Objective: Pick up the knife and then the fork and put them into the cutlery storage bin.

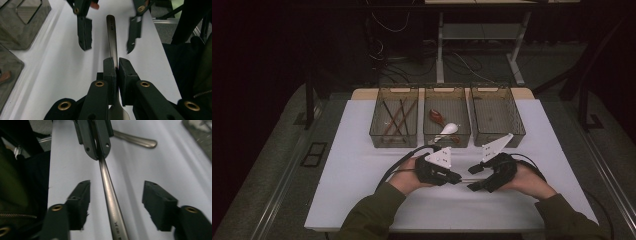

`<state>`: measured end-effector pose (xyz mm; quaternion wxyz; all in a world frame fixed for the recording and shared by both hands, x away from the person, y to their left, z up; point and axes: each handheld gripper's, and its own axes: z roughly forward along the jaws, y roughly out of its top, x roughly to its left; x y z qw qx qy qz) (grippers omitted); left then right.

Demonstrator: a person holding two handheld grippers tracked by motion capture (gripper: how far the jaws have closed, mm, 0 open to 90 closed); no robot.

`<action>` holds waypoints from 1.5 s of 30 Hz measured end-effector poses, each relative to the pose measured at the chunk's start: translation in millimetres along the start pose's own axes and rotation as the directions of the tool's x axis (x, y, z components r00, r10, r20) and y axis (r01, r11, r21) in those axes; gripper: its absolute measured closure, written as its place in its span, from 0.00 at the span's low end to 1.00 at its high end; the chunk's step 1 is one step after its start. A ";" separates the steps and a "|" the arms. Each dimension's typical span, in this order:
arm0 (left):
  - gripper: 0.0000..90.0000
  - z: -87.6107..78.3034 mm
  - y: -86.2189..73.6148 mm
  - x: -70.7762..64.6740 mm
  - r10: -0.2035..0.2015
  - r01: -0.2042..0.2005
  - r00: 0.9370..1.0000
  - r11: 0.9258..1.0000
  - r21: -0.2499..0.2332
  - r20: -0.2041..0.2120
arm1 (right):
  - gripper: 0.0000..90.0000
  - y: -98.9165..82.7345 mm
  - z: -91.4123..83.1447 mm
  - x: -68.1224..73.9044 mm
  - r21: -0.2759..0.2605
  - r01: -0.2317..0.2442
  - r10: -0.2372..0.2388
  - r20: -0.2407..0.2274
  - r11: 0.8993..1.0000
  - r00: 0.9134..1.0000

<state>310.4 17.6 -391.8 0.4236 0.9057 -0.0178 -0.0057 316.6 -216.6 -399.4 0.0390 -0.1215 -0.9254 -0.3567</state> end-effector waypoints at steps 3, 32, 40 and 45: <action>0.93 -0.3 0.4 -1.8 0.002 -0.002 1.000 1.000 0.001 0.005 | 0.60 0.8 4.2 -0.7 0.023 0.003 -0.003 -0.021 1.000 1.000; 0.53 -50.9 -32.2 4.3 -0.273 0.241 0.943 0.954 -0.178 -0.188 | 0.96 -14.1 -10.9 -13.4 0.056 -0.039 0.035 0.062 0.998 0.997; 0.43 -63.1 -63.7 -9.3 -0.399 0.356 0.874 0.914 -0.194 -0.278 | 0.96 -18.2 -46.1 -28.2 -0.024 -0.153 0.154 0.180 0.988 0.971; 0.35 -61.4 -77.3 -19.3 -0.453 0.403 0.835 0.890 -0.211 -0.314 | 0.96 -18.0 -69.3 -45.0 -0.096 -0.203 0.220 0.233 0.975 0.947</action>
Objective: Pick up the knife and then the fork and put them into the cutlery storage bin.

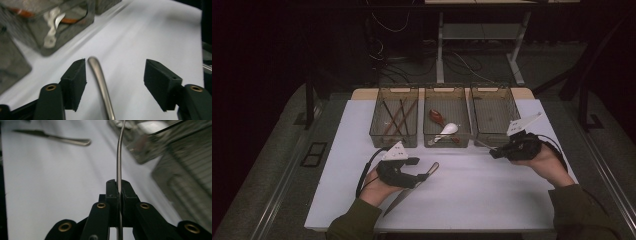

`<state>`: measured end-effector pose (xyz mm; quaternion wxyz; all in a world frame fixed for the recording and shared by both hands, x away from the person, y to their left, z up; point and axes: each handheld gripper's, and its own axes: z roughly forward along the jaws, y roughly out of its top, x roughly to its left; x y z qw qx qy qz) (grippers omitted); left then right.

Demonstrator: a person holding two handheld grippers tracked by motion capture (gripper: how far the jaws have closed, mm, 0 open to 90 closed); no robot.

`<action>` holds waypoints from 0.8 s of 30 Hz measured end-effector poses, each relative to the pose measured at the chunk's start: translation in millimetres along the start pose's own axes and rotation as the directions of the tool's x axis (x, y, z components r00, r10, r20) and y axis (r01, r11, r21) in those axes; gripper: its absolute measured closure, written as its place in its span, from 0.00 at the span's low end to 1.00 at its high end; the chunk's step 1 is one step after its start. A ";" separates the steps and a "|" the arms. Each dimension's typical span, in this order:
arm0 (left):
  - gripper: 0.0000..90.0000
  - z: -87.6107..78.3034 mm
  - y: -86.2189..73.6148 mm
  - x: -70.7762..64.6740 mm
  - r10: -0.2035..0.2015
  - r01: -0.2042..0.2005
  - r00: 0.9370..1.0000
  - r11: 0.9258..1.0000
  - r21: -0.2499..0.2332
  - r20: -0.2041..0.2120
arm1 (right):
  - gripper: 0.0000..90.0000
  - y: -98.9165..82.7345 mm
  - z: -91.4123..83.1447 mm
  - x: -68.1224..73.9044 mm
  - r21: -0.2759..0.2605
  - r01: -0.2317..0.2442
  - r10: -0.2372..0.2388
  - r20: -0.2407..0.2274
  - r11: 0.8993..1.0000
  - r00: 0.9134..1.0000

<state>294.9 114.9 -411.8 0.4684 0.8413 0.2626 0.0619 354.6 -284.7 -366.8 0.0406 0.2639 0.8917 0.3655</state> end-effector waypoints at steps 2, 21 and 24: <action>0.32 -1.0 -6.9 -1.5 -0.013 0.013 1.000 1.000 0.002 -0.016 | 0.96 4.1 -7.1 -8.7 -0.010 -0.023 0.024 0.028 1.000 0.999; 0.17 0.1 -26.4 -6.5 -0.019 0.020 0.997 1.000 0.013 -0.074 | 0.96 19.1 -6.7 -92.8 -0.030 -0.275 0.273 0.248 0.961 0.929; 0.17 0.6 -26.1 -7.4 -0.011 0.012 0.997 1.000 0.017 -0.074 | 0.96 17.8 1.4 -99.3 -0.020 -0.301 0.296 0.258 0.953 0.920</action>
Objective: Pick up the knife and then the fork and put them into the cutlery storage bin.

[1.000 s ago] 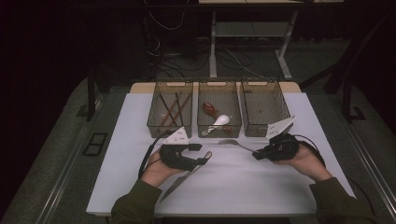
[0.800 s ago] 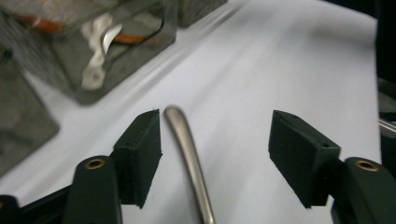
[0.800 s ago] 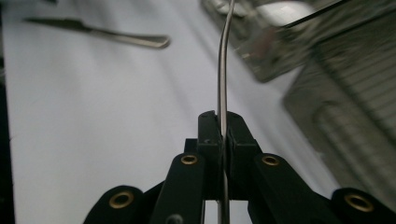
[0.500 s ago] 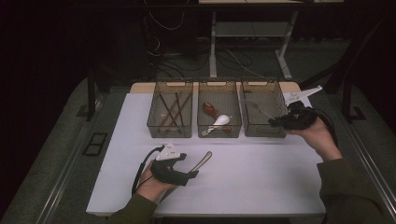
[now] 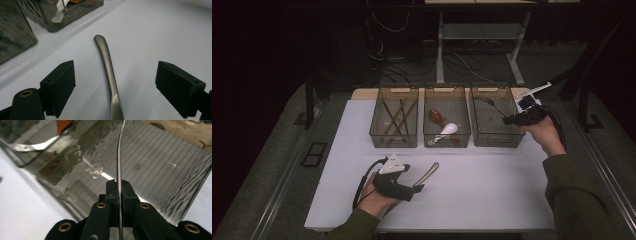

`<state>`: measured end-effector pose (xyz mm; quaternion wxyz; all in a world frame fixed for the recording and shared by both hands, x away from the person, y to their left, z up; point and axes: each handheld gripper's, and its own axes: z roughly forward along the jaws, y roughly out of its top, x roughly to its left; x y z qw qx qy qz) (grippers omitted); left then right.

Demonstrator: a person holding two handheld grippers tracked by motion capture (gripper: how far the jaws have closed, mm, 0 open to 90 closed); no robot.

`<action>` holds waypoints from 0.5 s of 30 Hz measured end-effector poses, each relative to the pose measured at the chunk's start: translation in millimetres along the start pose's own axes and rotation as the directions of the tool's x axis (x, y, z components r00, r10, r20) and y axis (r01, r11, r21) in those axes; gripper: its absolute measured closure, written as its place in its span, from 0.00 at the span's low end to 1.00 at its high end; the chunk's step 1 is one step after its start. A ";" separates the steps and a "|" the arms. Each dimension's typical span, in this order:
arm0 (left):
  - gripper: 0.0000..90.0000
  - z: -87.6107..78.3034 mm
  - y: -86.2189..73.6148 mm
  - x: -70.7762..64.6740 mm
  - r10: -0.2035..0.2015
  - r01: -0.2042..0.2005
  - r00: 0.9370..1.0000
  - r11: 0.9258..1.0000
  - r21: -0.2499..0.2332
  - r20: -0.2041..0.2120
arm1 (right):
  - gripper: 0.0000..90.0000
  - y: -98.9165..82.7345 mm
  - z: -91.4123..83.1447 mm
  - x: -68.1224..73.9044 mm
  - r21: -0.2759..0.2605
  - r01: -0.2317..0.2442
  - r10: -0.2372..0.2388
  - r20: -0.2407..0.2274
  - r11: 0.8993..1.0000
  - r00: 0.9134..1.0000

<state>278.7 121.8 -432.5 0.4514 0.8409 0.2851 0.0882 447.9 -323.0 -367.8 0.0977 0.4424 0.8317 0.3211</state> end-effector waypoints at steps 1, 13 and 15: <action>0.17 0.3 0.0 -0.2 0.000 0.000 1.000 1.000 -0.002 0.000 | 0.96 0.2 2.7 -1.2 0.008 -0.004 0.004 0.010 1.000 1.000; 0.17 2.9 -0.8 -1.2 0.001 -0.001 1.000 1.000 0.016 0.025 | 0.96 -0.5 20.9 -4.5 0.085 -0.038 0.032 0.070 0.996 0.997; 0.17 3.3 -0.7 -1.8 0.009 -0.010 1.000 1.000 0.024 0.028 | 0.96 -0.2 22.2 -3.8 0.092 -0.040 0.033 0.078 0.995 0.996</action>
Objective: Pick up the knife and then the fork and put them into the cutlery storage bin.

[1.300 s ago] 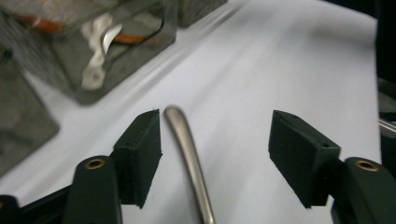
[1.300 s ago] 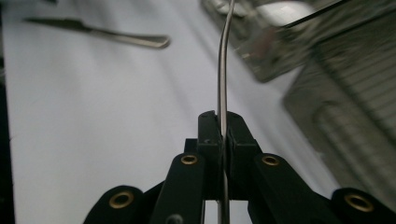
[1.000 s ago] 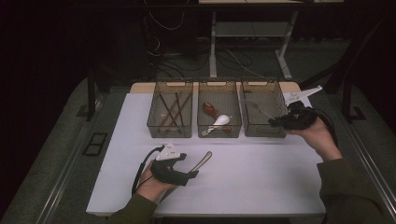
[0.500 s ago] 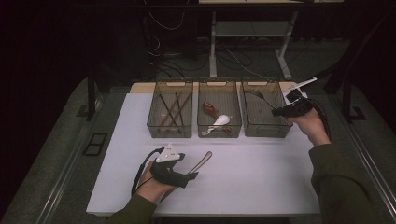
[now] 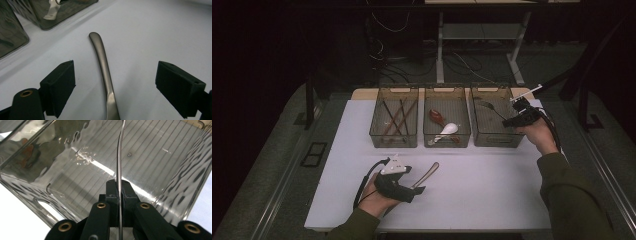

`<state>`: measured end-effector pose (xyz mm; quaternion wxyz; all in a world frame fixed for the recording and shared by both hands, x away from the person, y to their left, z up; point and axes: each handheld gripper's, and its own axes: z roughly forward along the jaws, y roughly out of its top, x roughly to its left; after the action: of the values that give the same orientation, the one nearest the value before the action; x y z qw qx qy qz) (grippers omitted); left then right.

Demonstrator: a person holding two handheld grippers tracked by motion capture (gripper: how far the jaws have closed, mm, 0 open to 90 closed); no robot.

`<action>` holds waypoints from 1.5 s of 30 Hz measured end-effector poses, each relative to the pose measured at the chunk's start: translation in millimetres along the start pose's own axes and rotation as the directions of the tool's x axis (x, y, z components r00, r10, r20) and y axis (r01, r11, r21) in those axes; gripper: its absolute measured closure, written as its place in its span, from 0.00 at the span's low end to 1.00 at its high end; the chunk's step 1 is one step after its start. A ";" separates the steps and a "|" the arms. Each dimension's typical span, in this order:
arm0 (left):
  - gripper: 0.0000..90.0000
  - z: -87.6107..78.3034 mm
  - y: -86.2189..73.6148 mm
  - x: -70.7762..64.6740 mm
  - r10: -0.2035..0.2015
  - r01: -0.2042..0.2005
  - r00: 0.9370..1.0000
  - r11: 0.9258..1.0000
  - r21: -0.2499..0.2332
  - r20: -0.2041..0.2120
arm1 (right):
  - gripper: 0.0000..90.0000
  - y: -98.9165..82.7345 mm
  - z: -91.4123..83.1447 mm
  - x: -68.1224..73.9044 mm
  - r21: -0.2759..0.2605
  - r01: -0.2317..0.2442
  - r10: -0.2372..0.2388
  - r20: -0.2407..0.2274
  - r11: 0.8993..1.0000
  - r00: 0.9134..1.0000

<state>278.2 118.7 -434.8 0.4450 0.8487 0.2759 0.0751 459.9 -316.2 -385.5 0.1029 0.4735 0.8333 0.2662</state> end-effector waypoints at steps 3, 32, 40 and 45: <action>0.17 0.5 0.1 -0.4 -0.002 0.002 1.000 1.000 -0.001 0.001 | 0.96 0.7 3.4 2.2 0.015 0.007 -0.007 -0.002 1.000 1.000; 0.29 -4.1 0.6 3.6 -0.031 0.031 0.999 0.999 0.018 -0.021 | 0.35 -31.5 -42.0 29.6 -0.302 0.044 -0.062 -0.051 0.952 0.997; 0.45 -4.1 -0.6 5.4 -0.070 0.071 0.997 0.997 0.024 -0.037 | 0.22 -58.2 -49.7 56.8 -0.344 0.053 -0.099 -0.118 0.938 0.988; 0.53 -3.5 -1.0 5.2 -0.071 0.073 0.996 0.997 0.031 -0.056 | 0.20 -78.3 -46.6 72.5 -0.366 0.081 -0.138 -0.132 0.927 0.982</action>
<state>280.8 124.4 -434.1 0.4254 0.8431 0.3197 0.0775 344.2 -303.2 -383.0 0.1370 0.3772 0.8012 0.4440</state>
